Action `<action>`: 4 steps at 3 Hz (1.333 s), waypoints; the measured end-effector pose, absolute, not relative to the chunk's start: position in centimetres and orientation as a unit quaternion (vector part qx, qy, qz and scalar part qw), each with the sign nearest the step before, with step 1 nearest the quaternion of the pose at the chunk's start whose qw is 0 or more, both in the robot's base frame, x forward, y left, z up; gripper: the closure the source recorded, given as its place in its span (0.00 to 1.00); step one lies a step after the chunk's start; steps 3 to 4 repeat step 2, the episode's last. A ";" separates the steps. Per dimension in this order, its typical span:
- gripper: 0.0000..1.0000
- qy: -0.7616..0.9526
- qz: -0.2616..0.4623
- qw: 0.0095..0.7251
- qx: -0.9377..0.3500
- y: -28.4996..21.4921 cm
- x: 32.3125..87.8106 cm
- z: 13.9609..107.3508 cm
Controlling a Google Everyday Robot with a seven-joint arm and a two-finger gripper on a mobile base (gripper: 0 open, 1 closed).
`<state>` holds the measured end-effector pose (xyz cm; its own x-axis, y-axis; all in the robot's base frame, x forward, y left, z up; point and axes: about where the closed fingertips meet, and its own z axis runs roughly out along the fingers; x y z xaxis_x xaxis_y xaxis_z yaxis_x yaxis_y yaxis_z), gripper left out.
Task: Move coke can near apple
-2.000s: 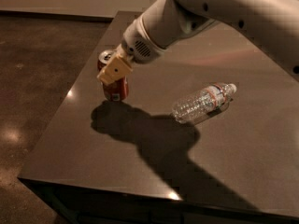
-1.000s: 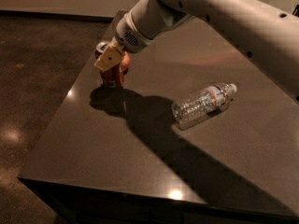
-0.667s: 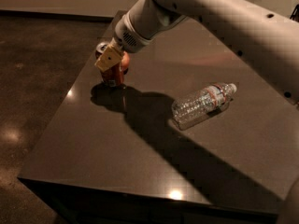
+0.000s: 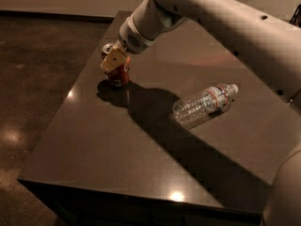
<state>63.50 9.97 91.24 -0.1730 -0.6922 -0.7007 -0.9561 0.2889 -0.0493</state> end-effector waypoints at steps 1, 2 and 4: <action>0.00 0.736 0.208 0.317 -0.560 10.2 63.4 91.2; 0.00 0.736 0.208 0.317 -0.560 10.2 63.4 91.2; 0.00 0.736 0.208 0.317 -0.560 10.2 63.4 91.2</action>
Offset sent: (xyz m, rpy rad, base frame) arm -0.0008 0.0019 -0.0006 -0.0002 0.0013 0.0030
